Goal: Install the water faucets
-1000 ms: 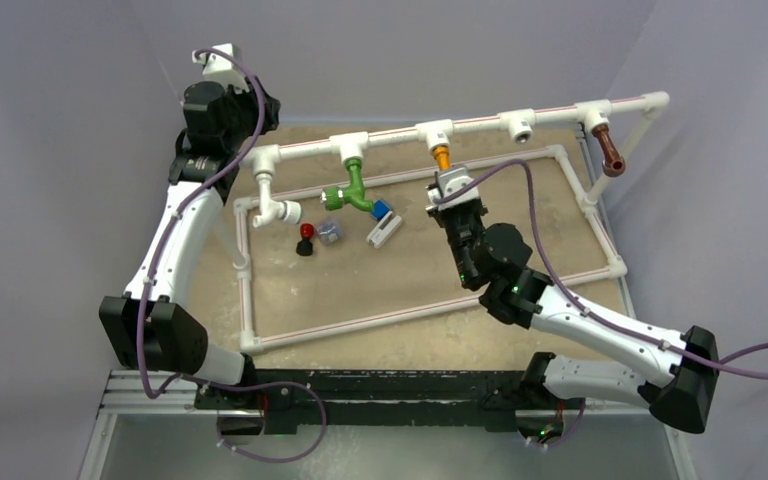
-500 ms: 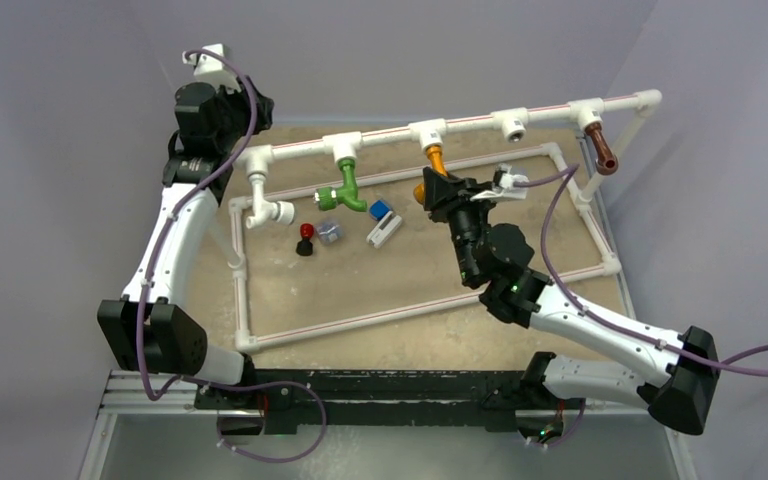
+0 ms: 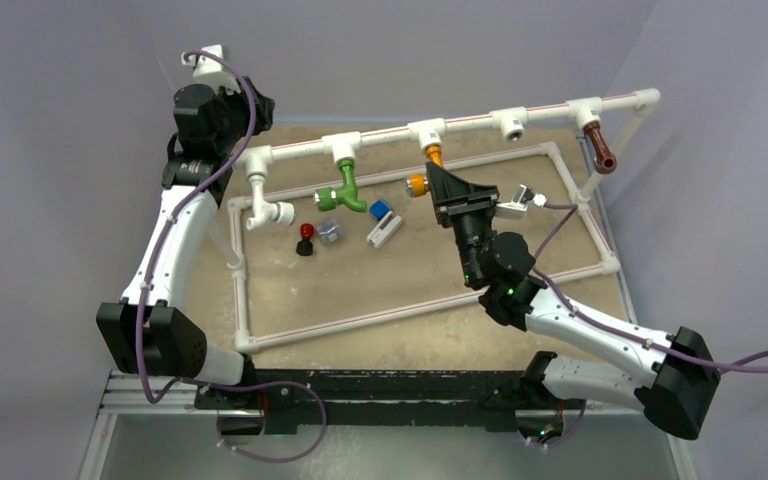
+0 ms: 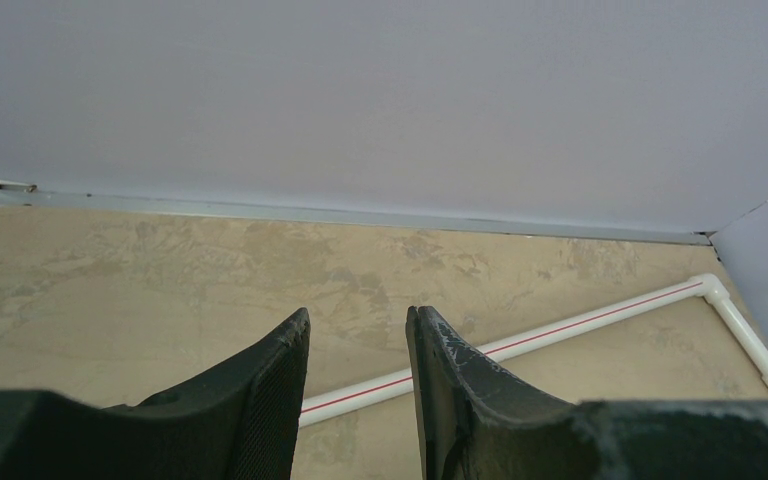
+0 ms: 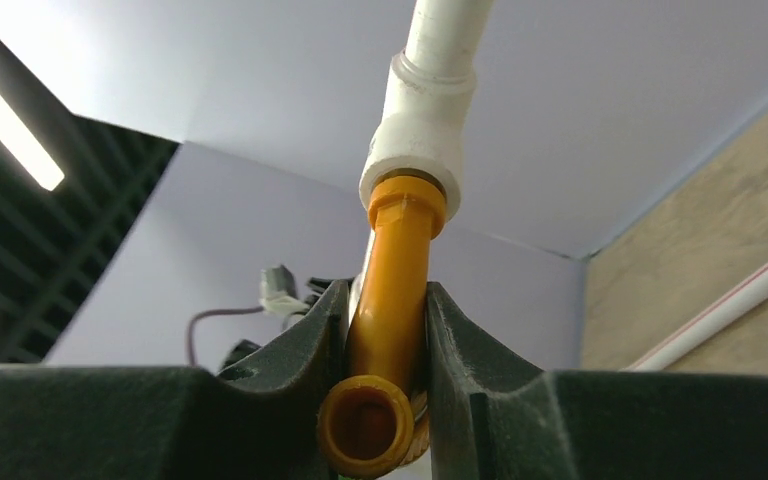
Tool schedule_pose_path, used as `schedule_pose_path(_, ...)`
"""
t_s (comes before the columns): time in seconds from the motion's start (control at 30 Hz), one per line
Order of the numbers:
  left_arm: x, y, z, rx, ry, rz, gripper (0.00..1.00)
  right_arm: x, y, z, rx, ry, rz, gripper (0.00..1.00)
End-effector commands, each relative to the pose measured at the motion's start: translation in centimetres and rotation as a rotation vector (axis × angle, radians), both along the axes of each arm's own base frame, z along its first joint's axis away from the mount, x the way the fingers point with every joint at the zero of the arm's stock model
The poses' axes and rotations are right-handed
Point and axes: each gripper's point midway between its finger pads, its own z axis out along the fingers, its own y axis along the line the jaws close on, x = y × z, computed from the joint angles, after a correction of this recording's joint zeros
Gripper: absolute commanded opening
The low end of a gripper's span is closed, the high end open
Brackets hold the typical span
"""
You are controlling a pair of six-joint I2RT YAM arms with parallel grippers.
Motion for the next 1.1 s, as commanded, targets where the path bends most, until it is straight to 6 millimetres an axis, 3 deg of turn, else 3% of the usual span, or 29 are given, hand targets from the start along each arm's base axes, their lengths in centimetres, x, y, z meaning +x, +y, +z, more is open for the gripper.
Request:
schedule_pose_path(0.0, -1.3, -0.4, -9.8, 0.001, 0.293, -0.018, 0.40, -2.5, 3.0, 3.8, 0.391, -0.009, 0.326, 0.00)
schedule_pose_path(0.23, -1.3, -0.2, -9.5, -0.013, 0.290, -0.019, 0.40, -1.7, 1.8, 4.8, 0.538, 0.011, 0.353, 0.00)
schedule_pose_path(0.33, -1.3, -0.1, -9.5, -0.019, 0.289, -0.019, 0.40, -1.6, 1.9, 5.2, 0.512, 0.024, 0.342, 0.00)
schedule_pose_path(0.47, -1.2, 0.1, -9.6, -0.032, 0.296, -0.020, 0.40, -1.5, 2.0, 4.2, 0.449, 0.067, 0.321, 0.02)
schedule_pose_path(0.57, -1.2, 0.3, -9.8, -0.037, 0.300, -0.019, 0.40, -1.6, 1.7, 3.3, 0.386, 0.075, 0.298, 0.28)
schedule_pose_path(0.67, -1.1, 0.4, -9.8, -0.039, 0.300, -0.018, 0.40, -1.9, 1.5, 2.5, 0.340, 0.077, 0.289, 0.47)
schedule_pose_path(0.87, -1.1, 0.4, -10.0, -0.040, 0.304, -0.017, 0.40, -2.3, 1.0, 0.6, 0.228, 0.106, 0.260, 0.66)
schedule_pose_path(1.07, -1.1, 0.4, -10.1, -0.041, 0.308, -0.020, 0.40, -3.4, -1.7, -0.6, 0.087, 0.108, 0.183, 0.76)
